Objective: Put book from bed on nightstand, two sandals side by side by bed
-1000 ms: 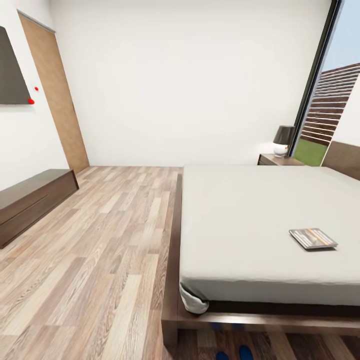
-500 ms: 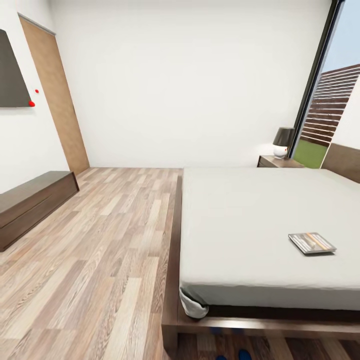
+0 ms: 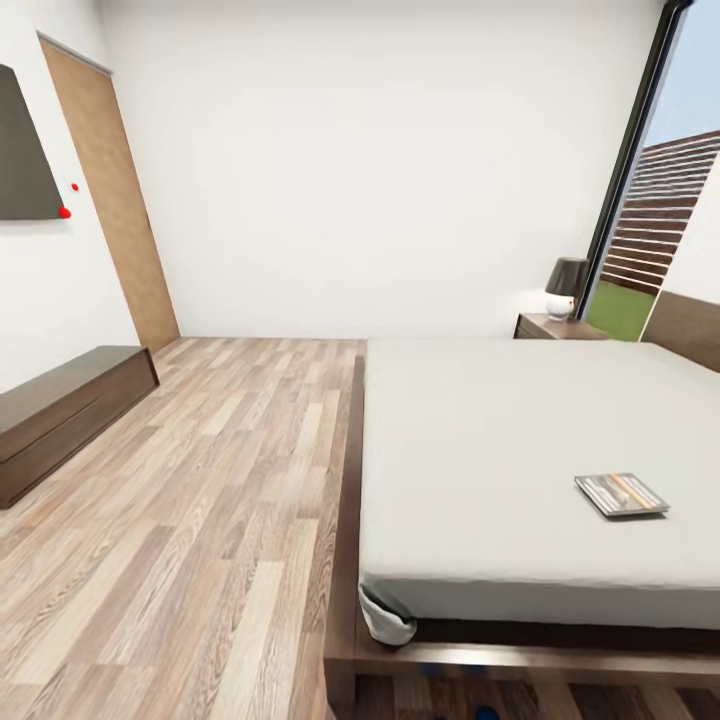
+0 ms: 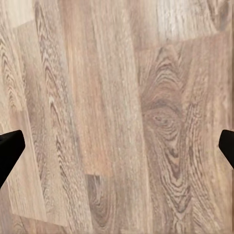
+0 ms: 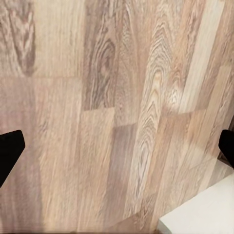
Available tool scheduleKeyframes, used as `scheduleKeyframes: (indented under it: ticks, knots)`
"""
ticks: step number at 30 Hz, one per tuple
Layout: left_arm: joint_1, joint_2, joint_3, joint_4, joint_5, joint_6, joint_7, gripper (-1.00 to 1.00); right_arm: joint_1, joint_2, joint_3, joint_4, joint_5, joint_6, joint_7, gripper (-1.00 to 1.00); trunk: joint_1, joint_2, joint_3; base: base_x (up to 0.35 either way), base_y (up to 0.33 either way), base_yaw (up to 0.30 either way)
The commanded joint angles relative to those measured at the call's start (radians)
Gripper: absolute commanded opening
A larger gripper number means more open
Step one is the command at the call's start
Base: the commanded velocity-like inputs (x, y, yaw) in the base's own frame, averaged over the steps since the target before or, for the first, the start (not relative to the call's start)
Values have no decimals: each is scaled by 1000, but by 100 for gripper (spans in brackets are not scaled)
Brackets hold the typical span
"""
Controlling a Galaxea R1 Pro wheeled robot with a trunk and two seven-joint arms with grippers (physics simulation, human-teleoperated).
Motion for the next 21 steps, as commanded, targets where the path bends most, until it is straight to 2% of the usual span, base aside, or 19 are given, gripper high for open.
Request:
scheduleKeyframes:
  ticks: [1,12,21]
  knots:
    - [0,-1,-8,1,3,-6,4,100,0,1,8,1,-1,3,-2,100,-4,7,2,0,0,0]
    - [2,-20,-8,1,4,-20,5,100,3,13,8,1,-1,-15,-1,100,-46,84,37,0,0,0]
    - [2,-42,-8,1,3,-22,5,100,5,38,9,1,0,-19,3,100,-81,147,65,0,0,0]
